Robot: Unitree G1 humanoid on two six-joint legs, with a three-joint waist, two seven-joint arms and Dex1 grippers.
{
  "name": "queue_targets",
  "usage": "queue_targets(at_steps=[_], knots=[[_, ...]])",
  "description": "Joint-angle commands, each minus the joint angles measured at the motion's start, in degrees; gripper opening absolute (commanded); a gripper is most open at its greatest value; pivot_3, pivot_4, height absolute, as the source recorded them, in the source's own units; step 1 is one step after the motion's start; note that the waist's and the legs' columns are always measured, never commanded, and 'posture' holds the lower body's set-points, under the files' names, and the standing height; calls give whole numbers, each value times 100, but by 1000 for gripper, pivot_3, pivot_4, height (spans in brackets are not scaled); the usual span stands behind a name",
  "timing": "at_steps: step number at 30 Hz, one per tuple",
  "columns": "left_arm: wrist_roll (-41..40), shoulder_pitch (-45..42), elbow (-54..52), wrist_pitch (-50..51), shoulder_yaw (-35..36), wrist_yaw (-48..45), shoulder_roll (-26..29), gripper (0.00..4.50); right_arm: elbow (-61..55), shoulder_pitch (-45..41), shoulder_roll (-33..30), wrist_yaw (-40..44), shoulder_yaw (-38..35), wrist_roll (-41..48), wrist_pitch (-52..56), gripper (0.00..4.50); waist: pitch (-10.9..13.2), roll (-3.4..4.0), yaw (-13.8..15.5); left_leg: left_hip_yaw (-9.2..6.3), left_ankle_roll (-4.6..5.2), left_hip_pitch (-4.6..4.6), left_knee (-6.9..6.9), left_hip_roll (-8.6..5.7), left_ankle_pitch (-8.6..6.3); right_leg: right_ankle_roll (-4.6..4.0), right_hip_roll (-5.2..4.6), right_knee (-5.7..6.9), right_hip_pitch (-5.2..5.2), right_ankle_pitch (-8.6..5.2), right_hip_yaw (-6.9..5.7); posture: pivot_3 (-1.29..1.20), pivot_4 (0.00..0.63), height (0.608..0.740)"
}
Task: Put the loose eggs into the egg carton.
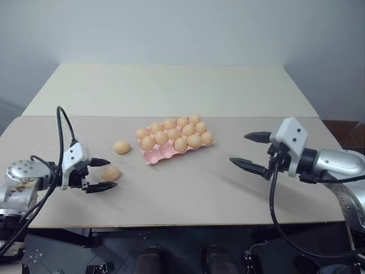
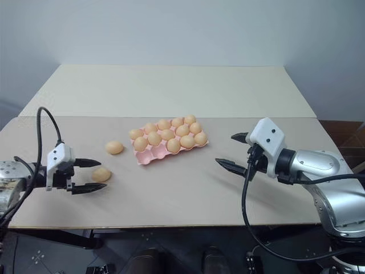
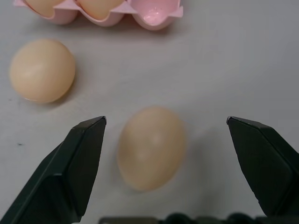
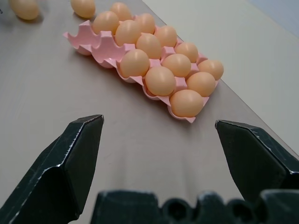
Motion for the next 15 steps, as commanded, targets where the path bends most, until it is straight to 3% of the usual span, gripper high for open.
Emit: queue_targets(at_steps=[1,2,5,9,15], knots=[[239,-166,186,-254,-70,120,2,4500,-276,9,-90,-85,-245,168,84,4457,0,0,4,-1,0,0,1,0,0,0,0,1,0,0,0,0,150,740],[283,-173,212,-279,-106,131,3,4500,-282,20,-96,-94,-263,190,103,4457,0,0,6,-1,0,-1,3,0,0,1,0,1,0,1,-1,0,150,740],[449,-274,393,-412,-203,334,-148,3879,-295,18,-123,-133,-295,212,143,4500,0,0,19,-1,0,-2,5,-1,0,4,-2,-1,1,2,0,0,150,740],[261,-279,223,-233,-59,357,-272,2603,-352,29,-197,-197,-393,328,259,4500,0,0,35,-2,0,-4,7,-2,0,8,-3,-2,3,5,-2,0,150,740],[-202,-50,-239,155,214,-93,16,2603,-478,151,-297,-246,-504,446,331,4500,-1,-1,17,-6,0,-5,8,2,0,10,-1,-3,2,6,-1,0,150,740]])
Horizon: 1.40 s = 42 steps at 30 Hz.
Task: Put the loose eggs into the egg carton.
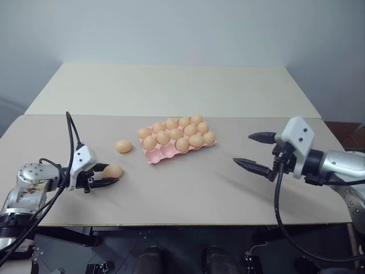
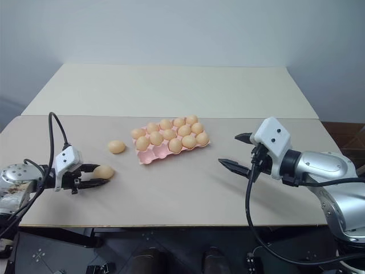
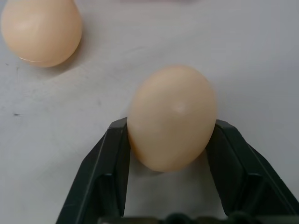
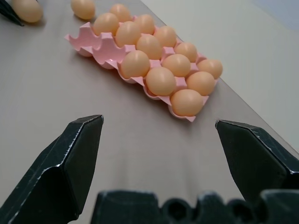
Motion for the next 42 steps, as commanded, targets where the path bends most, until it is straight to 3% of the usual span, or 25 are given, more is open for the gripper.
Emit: queue_targets(at_steps=[1,5,9,17,25,26,31,37,42], knots=[[-504,100,-529,303,384,-356,264,2603,-259,26,-83,-50,-275,177,67,4500,0,0,-17,-2,0,1,0,1,0,0,0,0,0,0,1,0,150,740],[-1125,-111,-1337,1207,592,-159,186,2603,-295,24,-94,-110,-297,251,107,4500,0,0,-4,-23,0,0,2,2,0,0,0,2,0,0,3,0,150,740],[-1147,-656,-1808,1717,209,294,-203,2603,-306,78,-156,-52,-341,279,85,4500,0,0,48,-39,0,-1,11,-8,0,9,-4,2,10,5,-1,0,150,740],[-250,-1760,-1440,1845,-899,1239,-1289,2603,-335,28,-220,-84,-322,345,72,4500,-2,-3,7,-38,2,-5,13,-13,1,19,-1,-5,10,12,6,0,150,740],[471,-2304,-802,2056,-1301,2133,-1920,2603,-559,197,-224,-280,-536,481,176,4500,-2,-3,-11,-43,5,-7,12,-13,2,19,1,-6,7,12,8,0,150,740],[457,-2311,-789,2016,-1276,2126,-1950,2978,-585,209,-215,-313,-553,507,195,4500,-2,-3,-8,-42,5,-7,12,-13,2,19,1,-7,7,12,9,0,150,740],[72,-2191,-1107,2089,-917,1889,-1834,4374,-654,259,-201,-426,-620,562,251,4500,-2,-3,5,-43,6,-9,14,-14,3,20,-2,-6,7,13,9,0,150,740],[-717,-1743,-1884,2445,-50,1317,-1081,4443,-677,267,-227,-466,-692,679,266,4500,-3,-2,-60,-45,6,-8,11,-10,3,20,0,-6,3,12,10,0,150,740],[-1493,-1027,-2370,2445,1080,625,-237,4443,-528,269,-301,-281,-627,682,125,4500,-3,-2,-61,-46,6,-5,11,-10,3,20,-2,-6,5,12,10,0,150,740]])
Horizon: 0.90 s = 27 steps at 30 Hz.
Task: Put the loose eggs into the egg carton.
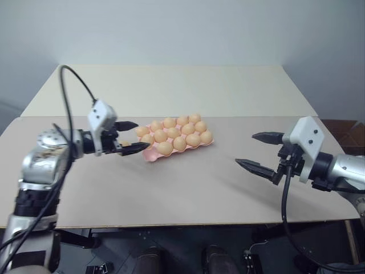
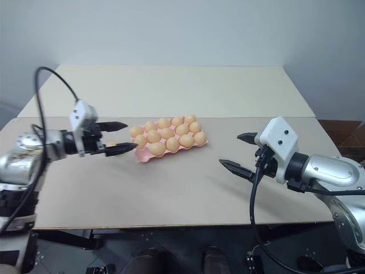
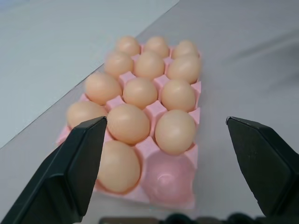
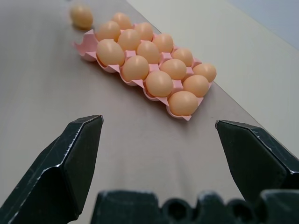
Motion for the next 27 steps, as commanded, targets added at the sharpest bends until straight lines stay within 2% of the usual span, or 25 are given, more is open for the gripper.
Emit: queue_targets(at_steps=[1,7,9,12,15,20,24,27], knots=[[-551,497,-399,-200,998,-535,510,4443,55,-13,-149,174,-156,21,-168,4500,0,0,0,0,0,1,0,0,0,0,0,-1,1,0,0,0,150,740],[-693,2302,-407,-600,2610,-1476,1297,4443,424,50,-152,597,-99,-50,-532,4500,-1,1,-23,7,0,10,-6,3,0,-1,0,-2,1,-1,3,0,150,740],[-709,3000,-606,-651,3046,-1587,1244,4443,503,119,-116,646,-15,-132,-660,4500,0,2,-20,9,0,10,-8,5,0,-2,0,-5,0,-1,3,0,150,740],[-923,3502,-1105,-519,3279,-1170,829,4443,607,126,-41,610,123,-222,-730,4500,-1,3,35,11,-1,13,-7,4,-1,-2,-8,-6,4,-1,3,0,150,740],[-996,3612,-1326,-510,3260,-884,618,4443,633,83,-16,578,169,-257,-718,4500,-2,-3,98,7,-1,11,1,3,1,-4,-9,-1,9,0,-6,0,150,740],[-1001,3583,-1303,-539,3142,-731,689,4443,619,8,-52,605,126,-191,-663,4500,-3,-3,62,10,1,18,1,3,3,-10,-3,3,9,5,3,0,150,740],[-463,2608,-870,-195,2271,195,915,4443,602,-125,-46,556,191,-191,-623,4500,-2,-4,79,5,1,19,0,3,4,-12,1,7,9,6,-1,0,150,740],[-58,1728,-382,-1,1511,746,891,4443,586,-178,-46,544,208,-191,-595,4500,-3,-3,82,5,4,19,0,-1,9,-10,0,5,11,10,-1,0,150,740]])
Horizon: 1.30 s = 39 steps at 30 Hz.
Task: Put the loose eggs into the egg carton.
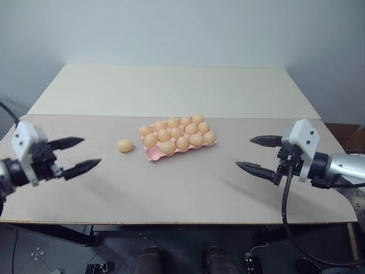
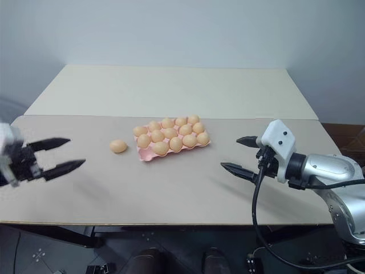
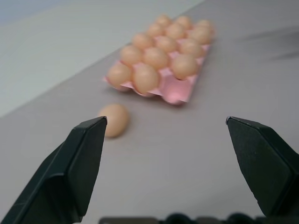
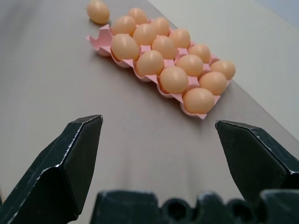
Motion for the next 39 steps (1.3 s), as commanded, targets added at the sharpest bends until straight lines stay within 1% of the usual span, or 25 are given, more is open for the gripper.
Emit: queue_targets(at_steps=[1,4,7,9,11,14,20,22,25,30,33,37,39], knots=[[512,-950,555,319,-883,724,-17,4443,-130,-87,-43,-55,-88,41,-28,4500,0,-1,-3,1,0,1,0,-1,0,2,0,-1,2,2,2,0,150,740],[958,-1840,1102,550,-1685,1100,-204,4443,-168,-117,-77,-67,-113,50,8,4500,-1,-2,-15,2,1,-8,1,-4,1,8,0,-4,-3,7,3,0,150,740],[1301,-2411,1687,-2,-2358,644,-264,4443,-214,-169,-87,-120,-162,82,63,4500,-1,-2,-34,7,1,-23,0,-4,1,10,0,-8,-13,9,3,0,150,740],[1496,-2757,2288,-576,-2673,210,-274,4443,-256,-199,-79,-166,-170,123,103,4500,-1,-2,-61,17,1,-24,-2,-1,1,10,3,-12,-16,9,5,0,150,740],[1806,-3247,3207,-1509,-3052,-356,-309,4443,-320,-192,-59,-217,-187,165,128,4500,-1,-3,-60,35,1,-26,-3,0,1,9,6,-15,-18,8,2,0,150,740],[2209,-4088,4576,-2409,-3458,-957,-445,4443,-388,-161,-43,-301,-203,166,136,4500,-1,-4,-19,52,2,-29,-2,1,1,8,7,-15,-18,8,-4,0,150,740],[2659,-5082,6318,-3500,-3716,-1576,-845,4443,-584,-11,-98,-386,-426,317,250,4500,-2,-6,-3,58,6,-42,5,-3,-1,13,1,-21,-16,10,-9,0,150,740],[2887,-5248,6749,-3791,-3805,-1493,-973,4443,-624,20,-117,-419,-495,371,293,4500,-2,-6,-3,57,6,-49,8,-2,-1,17,2,-15,-18,12,-13,0,150,740],[3205,-5458,7267,-3956,-3914,-1264,-1188,4443,-678,78,-112,-435,-549,403,334,4500,-3,-7,-14,57,9,-50,9,-2,-3,21,1,-16,-17,14,-12,0,150,740],[3628,-5749,7778,-3873,-4027,-922,-1461,4443,-678,83,-178,-421,-593,458,363,4500,-3,-8,-15,55,10,-52,11,-2,-3,24,1,-16,-17,15,-12,0,150,740],[3755,-5803,7942,-3904,-4029,-800,-1577,4443,-675,51,-259,-397,-649,538,408,4500,-3,-8,-15,54,10,-52,11,-1,-3,25,1,-15,-17,16,-12,0,150,740],[4121,-5789,8099,-3822,-4209,-508,-1731,4443,-648,-10,-348,-402,-689,622,466,4500,-3,-9,-16,54,10,-52,11,-2,-3,26,1,-14,-17,17,-12,0,150,740],[4292,-5814,8178,-3760,-4270,-257,-1819,4052,-632,-21,-377,-396,-707,632,485,4500,-4,-9,-11,54,10,-52,12,-1,-3,26,1,-13,-17,17,-12,0,150,740]])
